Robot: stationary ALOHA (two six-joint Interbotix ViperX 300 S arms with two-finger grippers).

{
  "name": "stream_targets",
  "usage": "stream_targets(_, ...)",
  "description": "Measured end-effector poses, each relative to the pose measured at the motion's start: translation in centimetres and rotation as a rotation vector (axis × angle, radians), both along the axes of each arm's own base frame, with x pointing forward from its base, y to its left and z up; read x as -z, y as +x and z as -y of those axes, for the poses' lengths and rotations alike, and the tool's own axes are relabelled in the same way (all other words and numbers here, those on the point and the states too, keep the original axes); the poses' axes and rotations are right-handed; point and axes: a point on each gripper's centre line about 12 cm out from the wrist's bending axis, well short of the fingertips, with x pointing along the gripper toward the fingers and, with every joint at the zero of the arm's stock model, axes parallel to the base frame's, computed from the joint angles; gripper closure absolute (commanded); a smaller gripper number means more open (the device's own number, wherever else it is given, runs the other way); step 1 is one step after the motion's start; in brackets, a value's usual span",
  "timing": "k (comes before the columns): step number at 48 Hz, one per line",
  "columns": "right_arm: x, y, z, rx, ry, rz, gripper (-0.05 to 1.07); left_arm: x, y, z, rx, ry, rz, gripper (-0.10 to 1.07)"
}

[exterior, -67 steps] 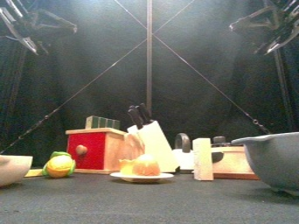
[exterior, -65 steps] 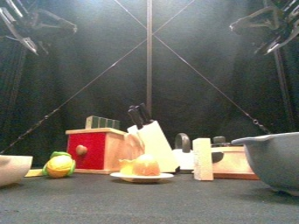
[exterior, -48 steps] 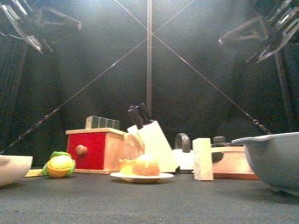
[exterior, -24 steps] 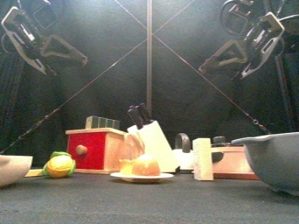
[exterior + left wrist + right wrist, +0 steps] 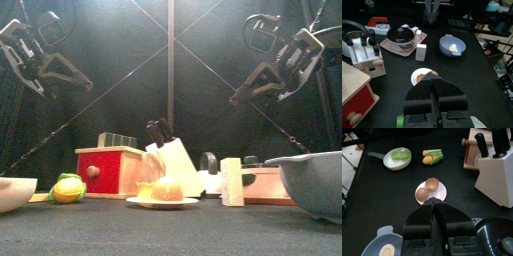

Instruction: Grab rice

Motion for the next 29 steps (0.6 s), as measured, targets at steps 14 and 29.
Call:
stream_targets(14,0.9,1.7,0.1,0.040,0.099,-0.147,0.20,0.3,-0.5,0.2,0.038,0.077,0.059,0.45)
stream_targets(29,1.7,4.2,1.1,0.021,0.082,-0.380,0.09,1.6,-1.3,0.4,0.054,0.093,0.034,0.34)
